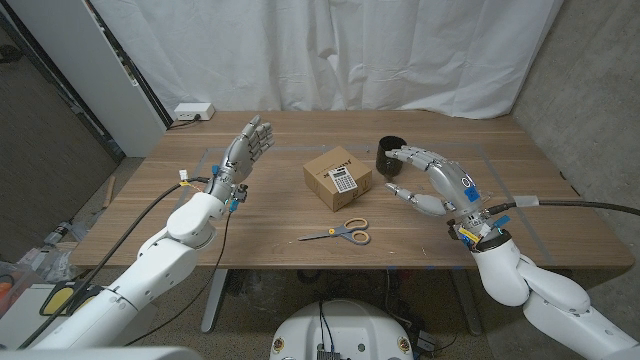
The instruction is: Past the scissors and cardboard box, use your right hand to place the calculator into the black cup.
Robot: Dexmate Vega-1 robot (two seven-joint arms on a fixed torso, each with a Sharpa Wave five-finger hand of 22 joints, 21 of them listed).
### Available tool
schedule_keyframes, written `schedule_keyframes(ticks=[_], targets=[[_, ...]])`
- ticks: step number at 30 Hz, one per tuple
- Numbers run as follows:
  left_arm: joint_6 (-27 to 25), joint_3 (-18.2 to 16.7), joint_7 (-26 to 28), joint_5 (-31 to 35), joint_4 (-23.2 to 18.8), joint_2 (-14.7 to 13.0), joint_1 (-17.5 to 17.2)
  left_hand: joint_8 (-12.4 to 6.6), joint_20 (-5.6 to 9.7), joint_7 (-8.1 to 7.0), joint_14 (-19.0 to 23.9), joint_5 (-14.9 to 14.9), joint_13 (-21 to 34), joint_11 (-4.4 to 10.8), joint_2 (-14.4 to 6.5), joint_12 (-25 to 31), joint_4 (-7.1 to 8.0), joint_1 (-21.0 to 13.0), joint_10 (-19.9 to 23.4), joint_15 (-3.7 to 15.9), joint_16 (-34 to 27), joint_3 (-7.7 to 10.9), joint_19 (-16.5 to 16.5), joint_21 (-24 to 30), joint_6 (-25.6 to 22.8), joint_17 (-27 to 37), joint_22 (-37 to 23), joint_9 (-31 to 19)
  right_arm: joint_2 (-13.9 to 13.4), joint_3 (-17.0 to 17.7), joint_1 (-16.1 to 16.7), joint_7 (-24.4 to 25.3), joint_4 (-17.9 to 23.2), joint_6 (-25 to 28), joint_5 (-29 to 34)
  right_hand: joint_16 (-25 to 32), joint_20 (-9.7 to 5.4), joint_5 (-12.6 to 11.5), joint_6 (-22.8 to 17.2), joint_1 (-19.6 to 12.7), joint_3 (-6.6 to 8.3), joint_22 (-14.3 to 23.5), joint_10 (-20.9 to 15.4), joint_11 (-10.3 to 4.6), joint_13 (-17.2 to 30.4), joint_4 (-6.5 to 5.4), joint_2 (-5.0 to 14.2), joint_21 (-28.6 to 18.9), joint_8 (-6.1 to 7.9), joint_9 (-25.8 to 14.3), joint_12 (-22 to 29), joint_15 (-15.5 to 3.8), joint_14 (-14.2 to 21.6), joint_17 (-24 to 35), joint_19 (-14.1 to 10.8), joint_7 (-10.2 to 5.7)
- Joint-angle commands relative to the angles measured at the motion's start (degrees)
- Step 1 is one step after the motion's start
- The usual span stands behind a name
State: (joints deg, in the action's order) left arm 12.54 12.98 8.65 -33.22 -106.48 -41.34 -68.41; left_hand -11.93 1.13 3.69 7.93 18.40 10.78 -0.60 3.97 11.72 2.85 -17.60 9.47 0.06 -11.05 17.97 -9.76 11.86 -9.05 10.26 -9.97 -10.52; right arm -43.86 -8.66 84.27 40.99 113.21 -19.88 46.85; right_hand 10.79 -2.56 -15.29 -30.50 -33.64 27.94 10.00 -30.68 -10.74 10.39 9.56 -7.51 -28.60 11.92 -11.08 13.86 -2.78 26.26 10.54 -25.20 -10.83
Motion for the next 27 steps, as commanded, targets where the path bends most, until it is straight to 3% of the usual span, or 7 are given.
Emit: schedule_keyframes(ticks=[1,9,21,27], targets=[[-0.87,-0.34,0.23,0.2,-1.02,-0.49,-0.28,0.28,-0.07,0.18,0.55,0.0,0.16,0.15,-0.2,0.0,0.03,-0.56,0.48,-0.05,0.11,-0.25,-0.5,-0.09,-0.33,0.25,-0.28,-0.34,-3.25,-3.43,-0.28,3.71,-0.24,4.34,2.07,0.2,-6.2,-0.65,-0.4,-0.84,0.43,0.25,-0.24,-0.62,0.14,0.01,-0.02,0.2,0.4,-0.25,0.25,-7.47,0.48,0.07,-0.6,-0.41],[-0.74,-0.35,0.22,0.54,-1.36,-0.55,-0.35,0.3,-0.14,0.2,0.52,-0.02,0.16,0.12,-0.23,-0.04,0.03,-0.6,0.45,0.02,0.14,-0.32,-0.47,-0.13,-0.33,0.26,-0.28,-0.34,-5.05,-5.59,-0.44,5.13,-0.25,7.42,2.81,0.15,-6.43,-1.17,-1.24,-2.75,0.98,0.27,-0.04,-1.22,0.15,0.41,-0.05,0.56,0.59,-0.26,-0.04,-7.69,0.59,0.0,-0.71,-1.53],[-0.58,-1.1,0.29,0.64,-1.8,-0.95,-0.78,0.34,-0.18,0.13,0.53,-0.05,0.16,0.16,-0.27,-0.05,0.06,-0.64,0.5,0.0,0.15,-0.42,-0.4,-0.18,-0.31,0.26,-0.29,-0.34,-7.85,-8.55,-2.07,5.02,-0.79,10.65,2.74,0.04,-6.63,-1.68,-0.43,-4.45,1.18,0.28,0.48,-1.49,0.15,0.67,-0.68,0.92,0.17,-0.28,-0.48,-7.92,0.58,-0.05,-0.82,-1.76],[-0.75,-1.15,0.2,0.83,-1.72,-1.06,-0.62,0.32,-0.2,0.19,0.51,-0.06,0.16,0.15,-0.29,-0.08,0.06,-0.66,0.46,0.0,0.16,-0.47,-0.37,-0.21,-0.42,0.26,-0.29,-0.34,-8.97,-10.07,-3.38,5.27,-1.53,12.09,3.43,-0.07,-6.66,-2.44,0.07,-6.82,1.7,0.33,1.42,-1.63,0.17,0.8,-0.7,1.31,-0.02,-0.35,-1.11,-7.96,0.36,-0.06,-0.85,-1.8]])
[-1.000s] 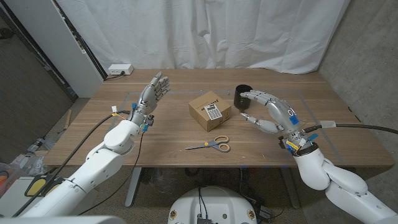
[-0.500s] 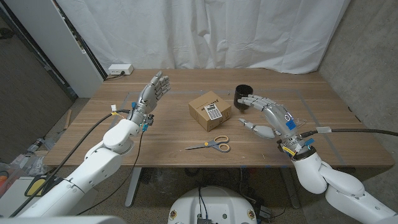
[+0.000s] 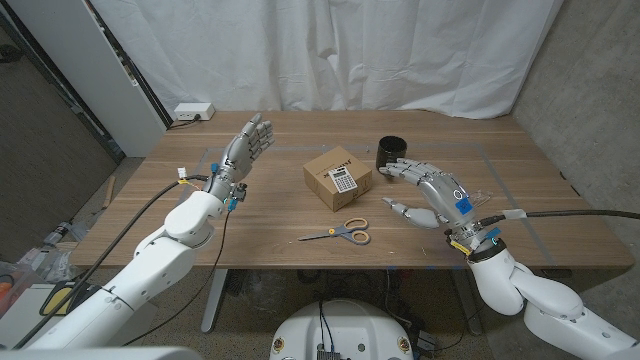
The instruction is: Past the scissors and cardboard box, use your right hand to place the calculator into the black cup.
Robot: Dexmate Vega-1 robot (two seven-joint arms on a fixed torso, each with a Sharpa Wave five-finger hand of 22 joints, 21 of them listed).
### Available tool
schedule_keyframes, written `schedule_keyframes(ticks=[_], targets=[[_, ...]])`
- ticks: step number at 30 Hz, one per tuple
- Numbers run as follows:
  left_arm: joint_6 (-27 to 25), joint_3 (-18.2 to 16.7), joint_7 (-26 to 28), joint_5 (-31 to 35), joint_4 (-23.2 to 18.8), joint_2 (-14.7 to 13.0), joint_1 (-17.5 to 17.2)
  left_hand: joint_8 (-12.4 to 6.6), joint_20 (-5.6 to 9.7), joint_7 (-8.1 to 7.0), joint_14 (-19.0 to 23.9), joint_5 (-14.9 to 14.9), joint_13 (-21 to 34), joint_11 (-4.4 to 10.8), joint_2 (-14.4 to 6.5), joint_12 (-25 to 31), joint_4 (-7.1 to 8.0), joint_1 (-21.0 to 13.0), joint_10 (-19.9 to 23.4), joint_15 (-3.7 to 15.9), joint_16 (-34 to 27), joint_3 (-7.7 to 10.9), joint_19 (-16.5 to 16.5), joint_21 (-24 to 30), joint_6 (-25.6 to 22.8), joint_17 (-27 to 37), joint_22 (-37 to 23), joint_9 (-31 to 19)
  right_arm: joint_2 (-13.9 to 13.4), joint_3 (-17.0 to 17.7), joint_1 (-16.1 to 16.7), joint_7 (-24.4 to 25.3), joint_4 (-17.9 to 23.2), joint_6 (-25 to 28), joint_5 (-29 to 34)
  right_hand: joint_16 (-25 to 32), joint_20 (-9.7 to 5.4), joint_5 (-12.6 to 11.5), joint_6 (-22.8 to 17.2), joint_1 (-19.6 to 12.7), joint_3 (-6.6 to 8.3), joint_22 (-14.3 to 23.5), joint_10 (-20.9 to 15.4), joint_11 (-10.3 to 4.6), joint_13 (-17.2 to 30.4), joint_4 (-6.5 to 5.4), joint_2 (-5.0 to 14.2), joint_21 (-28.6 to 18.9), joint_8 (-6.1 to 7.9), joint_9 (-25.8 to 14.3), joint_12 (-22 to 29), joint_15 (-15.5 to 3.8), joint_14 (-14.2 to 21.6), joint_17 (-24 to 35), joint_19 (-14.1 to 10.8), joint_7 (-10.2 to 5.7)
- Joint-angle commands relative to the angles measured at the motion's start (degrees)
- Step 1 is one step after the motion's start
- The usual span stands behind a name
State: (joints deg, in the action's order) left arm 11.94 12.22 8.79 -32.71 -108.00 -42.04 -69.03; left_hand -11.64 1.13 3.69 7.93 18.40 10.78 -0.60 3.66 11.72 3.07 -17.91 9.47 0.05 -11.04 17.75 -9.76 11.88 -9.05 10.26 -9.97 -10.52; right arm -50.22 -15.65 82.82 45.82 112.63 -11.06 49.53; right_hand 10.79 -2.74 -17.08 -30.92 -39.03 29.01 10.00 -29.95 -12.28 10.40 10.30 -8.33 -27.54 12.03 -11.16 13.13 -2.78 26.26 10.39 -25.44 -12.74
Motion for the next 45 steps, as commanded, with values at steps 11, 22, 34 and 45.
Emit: schedule_keyframes(ticks=[11,22,34,45], targets=[[-0.01,-0.7,0.95,1.05,-0.86,-0.11,-0.29,0.07,-0.28,0.08,0.51,-0.08,0.17,0.23,-0.01,-0.1,-0.14,-0.39,0.48,-0.03,0.17,-0.36,-0.3,-0.27,-0.4,0.26,-0.29,-0.34,-4.89,-5.52,-3.45,0.45,-1.87,4.93,1.01,-0.19,-6.66,-1.92,1.57,-4.36,0.9,0.4,1.67,-0.13,0.19,0.04,-0.17,0.83,-0.4,-0.35,-1.06,-8.17,-0.29,0.12,-0.44,0.08],[0.15,-0.56,0.63,1.06,-0.95,-0.05,-0.69,0.1,-0.26,0.05,0.54,-0.11,0.17,0.18,-0.05,-0.11,-0.12,-0.42,0.51,-0.03,0.17,-0.46,-0.26,-0.3,-0.37,0.26,-0.29,-0.35,-5.64,-8.36,-5.05,0.37,-2.59,5.07,0.65,-0.5,-6.97,-3.0,1.96,-6.67,1.04,0.48,1.96,-0.16,0.23,-0.2,-0.01,1.55,-0.31,-0.44,-1.34,-8.33,-1.72,0.18,0.37,0.07],[-0.1,-2.48,1.73,1.18,-3.16,-0.98,-2.99,0.12,-0.29,0.04,0.49,-0.13,0.17,0.13,-0.08,-0.13,-0.09,-0.44,0.51,0.02,0.19,-0.57,-0.19,-0.33,-0.38,0.27,-0.3,-0.35,-5.32,-11.53,-8.14,-0.52,-4.58,5.13,1.1,-0.25,-7.42,-4.65,3.29,-11.51,1.82,0.57,3.01,-0.19,0.27,-0.31,1.45,2.38,-0.46,-0.54,-1.86,-8.33,-2.73,0.39,1.04,0.04],[-0.23,-3.04,1.88,1.35,-3.63,-0.82,-3.34,0.12,-0.31,0.03,0.56,-0.15,0.17,0.14,-0.11,-0.13,-0.06,-0.46,0.55,0.03,0.17,-0.69,-0.19,-0.34,-0.43,0.27,-0.3,-0.35,-4.96,-14.28,-10.93,0.02,-6.44,4.84,2.27,0.16,-7.34,-5.14,5.13,-11.96,0.95,0.63,4.14,-0.18,0.29,-1.27,1.27,2.76,-0.75,-0.59,-2.16,-7.91,-2.79,0.66,1.08,0.06]])
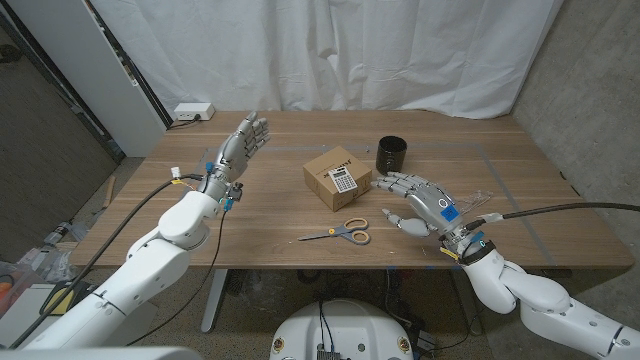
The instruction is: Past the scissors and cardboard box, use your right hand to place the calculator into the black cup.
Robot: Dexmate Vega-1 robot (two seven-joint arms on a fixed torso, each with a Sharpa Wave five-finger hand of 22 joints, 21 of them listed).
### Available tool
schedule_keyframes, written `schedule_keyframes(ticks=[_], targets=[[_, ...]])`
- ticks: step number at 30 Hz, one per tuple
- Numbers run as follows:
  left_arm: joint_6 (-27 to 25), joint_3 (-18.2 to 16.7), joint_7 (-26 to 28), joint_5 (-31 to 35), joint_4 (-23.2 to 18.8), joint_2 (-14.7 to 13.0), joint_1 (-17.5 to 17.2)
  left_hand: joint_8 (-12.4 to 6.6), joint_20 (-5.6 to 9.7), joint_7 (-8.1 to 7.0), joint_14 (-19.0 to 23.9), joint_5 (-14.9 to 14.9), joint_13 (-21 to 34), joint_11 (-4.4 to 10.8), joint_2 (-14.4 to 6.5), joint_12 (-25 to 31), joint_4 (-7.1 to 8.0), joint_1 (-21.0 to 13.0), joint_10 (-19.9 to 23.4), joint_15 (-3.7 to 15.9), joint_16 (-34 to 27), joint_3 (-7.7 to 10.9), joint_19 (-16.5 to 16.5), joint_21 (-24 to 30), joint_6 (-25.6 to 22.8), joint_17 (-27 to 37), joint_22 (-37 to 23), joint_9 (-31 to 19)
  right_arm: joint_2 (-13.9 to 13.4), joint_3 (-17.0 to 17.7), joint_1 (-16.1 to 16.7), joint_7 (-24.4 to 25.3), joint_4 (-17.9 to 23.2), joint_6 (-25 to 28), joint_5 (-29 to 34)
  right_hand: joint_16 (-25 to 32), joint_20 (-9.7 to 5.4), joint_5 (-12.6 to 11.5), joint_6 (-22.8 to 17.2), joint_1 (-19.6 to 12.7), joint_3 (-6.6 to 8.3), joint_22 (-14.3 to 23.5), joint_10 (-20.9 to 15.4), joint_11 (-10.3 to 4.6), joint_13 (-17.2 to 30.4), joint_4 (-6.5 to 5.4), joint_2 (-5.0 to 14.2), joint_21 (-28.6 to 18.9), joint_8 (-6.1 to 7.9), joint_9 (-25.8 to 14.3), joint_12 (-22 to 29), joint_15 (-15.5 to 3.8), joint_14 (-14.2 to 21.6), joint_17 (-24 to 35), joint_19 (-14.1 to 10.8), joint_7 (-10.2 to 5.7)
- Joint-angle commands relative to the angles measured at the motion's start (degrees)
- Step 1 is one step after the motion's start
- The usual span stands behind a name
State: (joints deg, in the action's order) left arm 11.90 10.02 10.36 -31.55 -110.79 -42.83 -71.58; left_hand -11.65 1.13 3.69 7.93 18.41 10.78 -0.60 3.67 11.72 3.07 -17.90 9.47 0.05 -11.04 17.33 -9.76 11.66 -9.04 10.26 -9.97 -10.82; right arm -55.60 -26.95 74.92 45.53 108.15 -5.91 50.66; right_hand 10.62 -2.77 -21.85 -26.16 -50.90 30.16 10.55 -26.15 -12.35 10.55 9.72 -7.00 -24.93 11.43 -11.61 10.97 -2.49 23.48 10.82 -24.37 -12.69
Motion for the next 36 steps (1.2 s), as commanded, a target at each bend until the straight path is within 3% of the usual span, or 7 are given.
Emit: schedule_keyframes(ticks=[1,3,36], targets=[[-0.18,-0.86,0.29,0.2,-0.83,-0.01,-0.79,0.13,-0.32,0.03,0.58,-0.16,0.17,0.09,-0.12,-0.13,-0.05,-0.47,0.56,0.06,0.16,-0.29,-0.2,-0.12,-0.41,0.27,-0.3,-0.04,0.36,-3.07,-3.09,0.37,-1.95,-0.28,1.09,0.36,-7.32,-0.37,0.39,-0.01,-0.28,0.08,0.35,-0.11,0.14,-0.76,-0.1,0.16,-0.13,-0.15,0.0,-8.22,0.02,0.25,-0.01,0.01],[-0.06,-0.71,0.12,0.31,-0.61,0.12,-0.55,0.14,-0.32,0.09,0.53,-0.16,0.17,0.58,-0.13,-0.18,-0.04,-0.47,0.44,0.05,0.18,-0.33,-0.18,-0.13,-0.41,0.27,-0.3,-0.05,0.63,-3.62,-3.79,0.34,-2.53,-0.63,1.04,0.39,-7.28,-0.39,0.42,0.15,-0.46,0.09,0.37,-0.11,0.15,-0.91,-0.15,0.18,-0.09,-0.16,0.01,-8.11,0.0,0.27,-0.06,0.01],[-0.82,-2.59,1.71,0.71,-1.53,0.16,-2.29,0.15,-0.29,0.02,0.54,-0.18,0.18,0.21,-0.22,-0.19,0.02,-0.56,0.51,0.01,0.19,-0.66,-0.15,-0.15,-0.49,0.27,-0.3,-0.05,5.36,-11.1,-14.73,1.19,-11.59,-4.61,1.96,1.08,-6.63,-0.93,-1.3,-0.25,-1.05,0.17,-0.9,-0.09,0.27,-1.84,1.31,0.33,1.09,-0.34,0.64,-7.6,1.22,0.51,-0.88,0.03]])
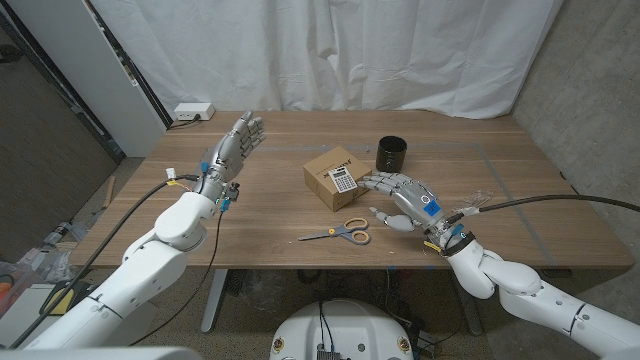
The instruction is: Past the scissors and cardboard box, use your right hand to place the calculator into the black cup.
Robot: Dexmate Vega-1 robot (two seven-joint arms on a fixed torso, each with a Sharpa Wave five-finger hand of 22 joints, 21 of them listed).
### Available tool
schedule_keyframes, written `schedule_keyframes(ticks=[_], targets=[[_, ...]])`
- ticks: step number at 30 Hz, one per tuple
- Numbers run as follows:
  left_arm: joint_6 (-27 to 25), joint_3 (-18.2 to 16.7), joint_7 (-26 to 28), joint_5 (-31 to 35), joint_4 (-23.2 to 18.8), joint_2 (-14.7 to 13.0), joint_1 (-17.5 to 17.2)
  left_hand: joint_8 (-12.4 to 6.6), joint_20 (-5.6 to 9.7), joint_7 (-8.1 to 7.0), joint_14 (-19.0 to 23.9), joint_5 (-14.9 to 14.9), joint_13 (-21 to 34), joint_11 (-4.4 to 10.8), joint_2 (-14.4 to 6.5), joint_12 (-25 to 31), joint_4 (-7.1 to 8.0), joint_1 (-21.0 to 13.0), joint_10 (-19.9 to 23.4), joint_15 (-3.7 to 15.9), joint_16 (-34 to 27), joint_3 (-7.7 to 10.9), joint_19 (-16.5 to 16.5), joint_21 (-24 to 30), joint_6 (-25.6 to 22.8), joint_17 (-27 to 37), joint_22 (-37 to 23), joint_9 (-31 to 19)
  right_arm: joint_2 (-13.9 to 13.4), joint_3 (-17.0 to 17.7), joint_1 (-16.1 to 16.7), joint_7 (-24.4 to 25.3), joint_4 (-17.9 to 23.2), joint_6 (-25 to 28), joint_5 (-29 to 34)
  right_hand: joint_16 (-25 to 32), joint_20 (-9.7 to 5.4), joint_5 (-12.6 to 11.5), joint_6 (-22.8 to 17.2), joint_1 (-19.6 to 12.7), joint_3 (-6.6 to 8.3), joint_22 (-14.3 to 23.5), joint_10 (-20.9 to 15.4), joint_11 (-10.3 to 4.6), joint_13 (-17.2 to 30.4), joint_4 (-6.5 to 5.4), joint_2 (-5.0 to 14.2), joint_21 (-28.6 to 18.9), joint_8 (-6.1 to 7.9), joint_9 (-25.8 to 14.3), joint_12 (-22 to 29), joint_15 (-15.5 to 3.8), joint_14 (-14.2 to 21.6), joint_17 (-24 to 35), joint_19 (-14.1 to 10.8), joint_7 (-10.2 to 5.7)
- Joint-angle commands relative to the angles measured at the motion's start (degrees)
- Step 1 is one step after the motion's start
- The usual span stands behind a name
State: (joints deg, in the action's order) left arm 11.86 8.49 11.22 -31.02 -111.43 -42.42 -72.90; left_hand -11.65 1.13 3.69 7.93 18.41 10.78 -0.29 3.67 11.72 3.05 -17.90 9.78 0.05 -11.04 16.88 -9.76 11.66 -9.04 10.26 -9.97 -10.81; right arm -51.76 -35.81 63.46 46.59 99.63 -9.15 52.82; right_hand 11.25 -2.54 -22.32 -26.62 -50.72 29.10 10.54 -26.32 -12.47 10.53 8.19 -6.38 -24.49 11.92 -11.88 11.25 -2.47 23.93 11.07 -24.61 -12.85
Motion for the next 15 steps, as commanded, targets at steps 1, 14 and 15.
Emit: schedule_keyframes(ticks=[1,14,15], targets=[[-0.79,-1.11,0.93,0.24,-0.91,-0.23,-0.98,0.15,-0.33,0.04,0.53,-0.18,0.18,-0.08,-0.23,-0.19,0.04,-0.57,0.2,0.03,0.19,-0.22,-0.15,-0.15,-0.49,0.27,-0.3,-0.06,1.65,-2.42,-3.55,0.12,-3.35,-1.47,-0.22,0.45,-6.86,-0.47,-0.88,-0.45,0.0,0.18,-0.78,0.03,0.28,-0.31,0.72,-0.11,0.62,-0.07,0.37,-7.66,0.79,0.25,-0.67,0.19],[-1.47,-1.64,1.06,0.24,-1.22,-0.22,-0.69,0.17,-0.33,0.01,0.46,-0.2,0.18,-0.12,-0.27,-0.2,0.06,-0.61,0.21,0.02,0.22,-0.33,-0.11,-0.17,-0.47,0.27,-0.3,-0.06,2.99,-4.25,-6.54,0.59,-6.25,-2.34,-0.18,0.57,-6.88,-0.53,-1.52,-0.74,-0.08,0.21,-1.46,0.03,0.3,-0.46,1.27,-0.13,0.92,-0.09,0.56,-7.67,1.22,0.27,-1.06,0.16],[-1.45,-1.69,1.06,0.24,-1.24,-0.21,-0.7,0.18,-0.33,0.05,0.45,-0.2,0.18,-0.1,-0.27,-0.19,0.06,-0.62,0.24,0.05,0.22,-0.34,-0.11,-0.17,-0.45,0.27,-0.3,-0.06,3.13,-4.38,-6.74,0.63,-6.42,-2.33,-0.18,0.58,-6.84,-0.53,-1.55,-0.77,-0.08,0.21,-1.49,0.03,0.3,-0.46,1.3,-0.14,0.93,-0.09,0.57,-7.66,1.27,0.27,-1.09,0.16]])
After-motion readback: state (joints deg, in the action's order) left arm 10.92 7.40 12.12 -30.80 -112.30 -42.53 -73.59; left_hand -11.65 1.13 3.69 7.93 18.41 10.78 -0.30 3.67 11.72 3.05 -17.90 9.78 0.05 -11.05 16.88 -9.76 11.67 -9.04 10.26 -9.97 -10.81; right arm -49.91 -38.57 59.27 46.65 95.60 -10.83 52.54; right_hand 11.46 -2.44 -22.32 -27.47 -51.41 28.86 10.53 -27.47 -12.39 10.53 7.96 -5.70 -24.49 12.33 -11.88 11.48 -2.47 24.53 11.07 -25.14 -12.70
